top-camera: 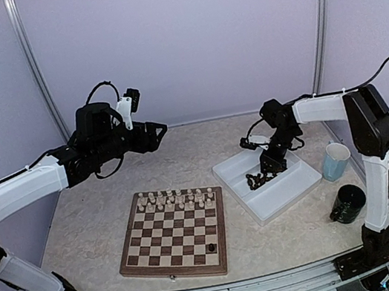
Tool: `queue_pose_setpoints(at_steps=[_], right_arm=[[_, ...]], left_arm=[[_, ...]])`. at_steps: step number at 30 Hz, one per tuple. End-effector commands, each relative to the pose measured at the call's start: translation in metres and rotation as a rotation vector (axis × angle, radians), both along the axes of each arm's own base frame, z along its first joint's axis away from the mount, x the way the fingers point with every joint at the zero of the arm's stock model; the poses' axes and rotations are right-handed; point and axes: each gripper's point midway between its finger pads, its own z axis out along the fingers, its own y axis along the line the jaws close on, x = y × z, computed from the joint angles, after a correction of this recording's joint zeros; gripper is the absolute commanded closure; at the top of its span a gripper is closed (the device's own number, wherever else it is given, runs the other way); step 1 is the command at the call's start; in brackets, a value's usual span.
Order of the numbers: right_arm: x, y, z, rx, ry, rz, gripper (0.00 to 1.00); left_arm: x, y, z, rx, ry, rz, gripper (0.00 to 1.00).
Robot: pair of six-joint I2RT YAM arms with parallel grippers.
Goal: Set up the chess pieces on the board
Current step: Pick up the chess pile from the storage box.
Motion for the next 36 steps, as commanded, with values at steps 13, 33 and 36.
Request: queue_pose_setpoints(at_steps=[13,33,36], right_arm=[[-0.004,-0.032,-0.021,-0.155,-0.022,-0.103,0.82],[-0.008,-0.048,-0.003,-0.176,-0.062,-0.146,0.62],[-0.01,-0.052,-0.016,-0.198,-0.028,-0.157,0.52]], left_arm=[[0.0,0.007,0.004,0.054,-0.015,0.044,0.2],[-0.001,0.007,0.006,0.056,-0.02,0.042,0.2],[-0.001,0.007,0.006,0.059,-0.021,0.044,0.2]])
